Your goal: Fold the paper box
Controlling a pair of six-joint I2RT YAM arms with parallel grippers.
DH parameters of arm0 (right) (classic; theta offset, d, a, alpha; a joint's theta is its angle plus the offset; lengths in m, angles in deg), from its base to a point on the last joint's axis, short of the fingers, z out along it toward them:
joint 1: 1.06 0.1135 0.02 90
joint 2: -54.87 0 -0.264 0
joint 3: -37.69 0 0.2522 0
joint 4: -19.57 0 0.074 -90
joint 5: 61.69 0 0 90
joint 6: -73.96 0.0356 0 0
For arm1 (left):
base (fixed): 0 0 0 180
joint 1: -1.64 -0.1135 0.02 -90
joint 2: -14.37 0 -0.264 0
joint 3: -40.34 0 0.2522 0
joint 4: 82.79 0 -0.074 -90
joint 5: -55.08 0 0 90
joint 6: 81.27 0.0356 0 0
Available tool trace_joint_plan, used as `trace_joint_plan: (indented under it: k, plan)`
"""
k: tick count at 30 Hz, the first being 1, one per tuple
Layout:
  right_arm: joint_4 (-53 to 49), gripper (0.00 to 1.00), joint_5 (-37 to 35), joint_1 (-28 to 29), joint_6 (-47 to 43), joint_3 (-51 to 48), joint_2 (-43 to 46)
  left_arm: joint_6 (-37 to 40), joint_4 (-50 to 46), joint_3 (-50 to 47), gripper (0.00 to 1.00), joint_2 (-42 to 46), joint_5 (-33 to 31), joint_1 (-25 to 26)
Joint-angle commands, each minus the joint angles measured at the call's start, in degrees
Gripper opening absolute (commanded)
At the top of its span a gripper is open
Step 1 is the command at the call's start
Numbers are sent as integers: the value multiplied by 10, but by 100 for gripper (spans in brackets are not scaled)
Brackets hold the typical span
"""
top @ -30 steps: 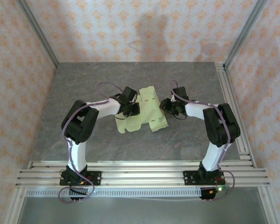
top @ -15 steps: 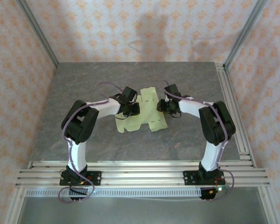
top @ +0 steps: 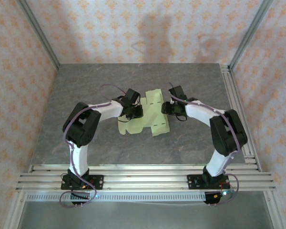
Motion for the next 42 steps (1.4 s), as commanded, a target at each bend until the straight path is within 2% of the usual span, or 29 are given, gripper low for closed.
trace_joint_plan:
  k: [1, 6, 10, 24, 27, 28, 32, 35, 38, 42]
  plan:
    - [34, 63, 15, -1, -21, -11, 40, 10, -27, -7, 12, -6, -5, 3]
    - [22, 66, 25, 0, -36, 0, 28, 12, -30, -1, 12, -8, -3, 2]
    - [19, 58, 21, -1, -32, 4, 5, 12, -32, 0, 12, -8, -3, 2]
    - [23, 19, 23, -1, -25, 5, -38, 8, -30, -7, 13, 6, -4, 2]
    - [21, 4, 22, -1, -29, 4, -39, 5, -29, -9, 15, 13, -4, 2]
    - [20, 0, 20, -1, -31, 2, -38, 4, -27, -9, 17, 16, -3, 2]
    - [24, 0, 14, -1, -42, -7, -25, 0, -16, -23, 27, 51, -9, 3]
    - [44, 0, 7, 1, -58, -28, -7, 3, -20, -36, 29, 87, -39, 1]
    - [54, 0, -15, 5, -81, -45, 10, 3, -18, -55, 36, 129, -64, 1]
    - [72, 0, -30, 9, -114, -66, 23, 7, -16, -76, 55, 172, -86, -1]
